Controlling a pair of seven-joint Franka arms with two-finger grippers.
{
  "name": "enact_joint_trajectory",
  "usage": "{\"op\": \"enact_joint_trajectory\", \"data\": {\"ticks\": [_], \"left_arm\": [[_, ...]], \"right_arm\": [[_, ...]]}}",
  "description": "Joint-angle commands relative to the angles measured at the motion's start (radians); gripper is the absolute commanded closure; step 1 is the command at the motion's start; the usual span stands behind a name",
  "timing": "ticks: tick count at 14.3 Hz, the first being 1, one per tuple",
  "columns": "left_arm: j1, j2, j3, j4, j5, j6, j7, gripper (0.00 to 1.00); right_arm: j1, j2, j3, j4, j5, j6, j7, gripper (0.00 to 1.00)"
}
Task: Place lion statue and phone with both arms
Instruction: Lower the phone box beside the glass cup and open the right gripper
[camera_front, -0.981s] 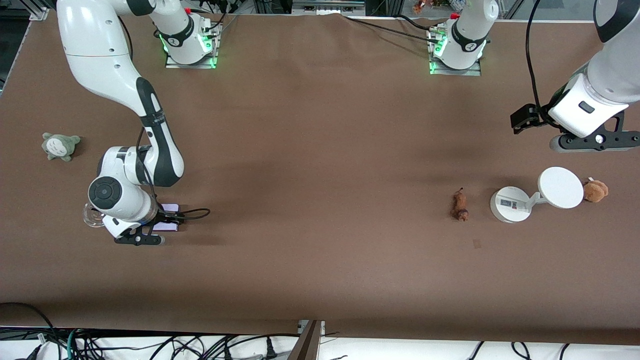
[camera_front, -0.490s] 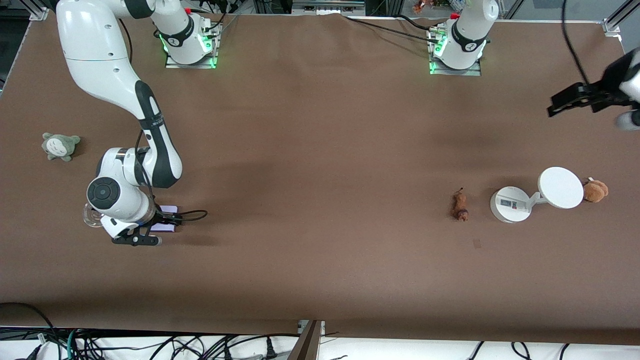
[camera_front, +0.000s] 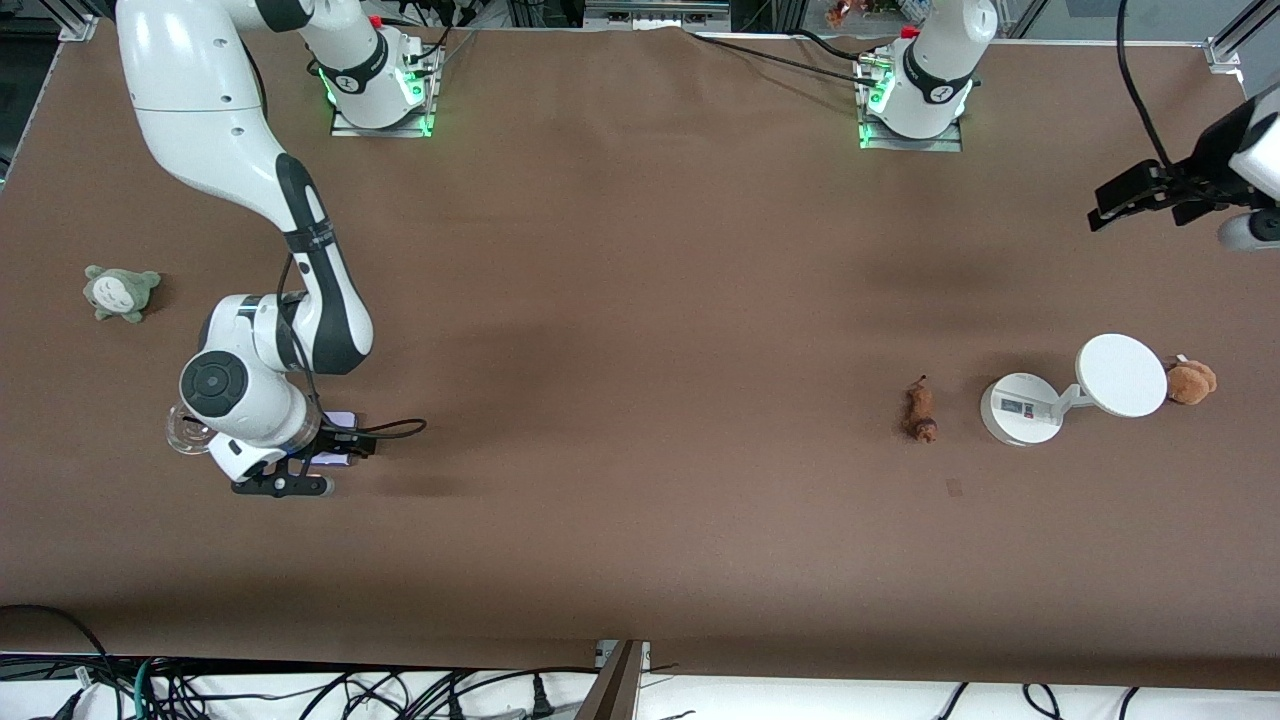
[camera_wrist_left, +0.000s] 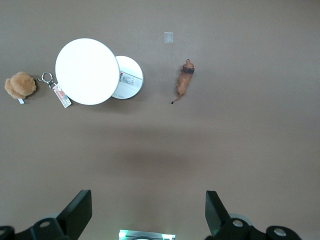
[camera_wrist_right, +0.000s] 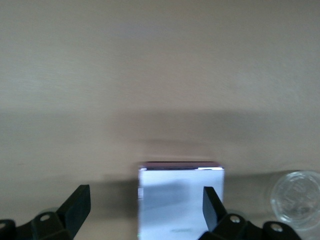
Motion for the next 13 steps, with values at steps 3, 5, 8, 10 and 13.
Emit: {"op": "enact_joint_trajectory", "data": {"ticks": [3, 5, 8, 10, 13], "left_arm": [[0.006, -0.024, -0.012, -0.008, 0.049, 0.061, 0.015, 0.0], [0.006, -0.022, -0.014, -0.002, 0.068, 0.058, 0.017, 0.0], [0.011, -0.013, -0.005, 0.015, 0.066, 0.032, 0.011, 0.0], [0.008, 0.024, -0.009, 0.052, 0.066, 0.029, 0.009, 0.0], [-0.001, 0.05, -0.012, 0.095, 0.06, 0.029, 0.009, 0.0]], "right_arm": [[0.01, -0.082, 0.001, 0.105, 0.005, -0.229, -0.027, 0.01], [0.01, -0.123, -0.002, 0.179, 0.0, -0.38, -0.042, 0.0], [0.007, -0.205, -0.005, 0.213, 0.003, -0.535, -0.082, 0.0], [0.006, -0.278, -0.005, 0.213, 0.005, -0.633, -0.082, 0.0], [-0.002, -0.36, -0.011, 0.213, 0.011, -0.78, -0.068, 0.0]]}}
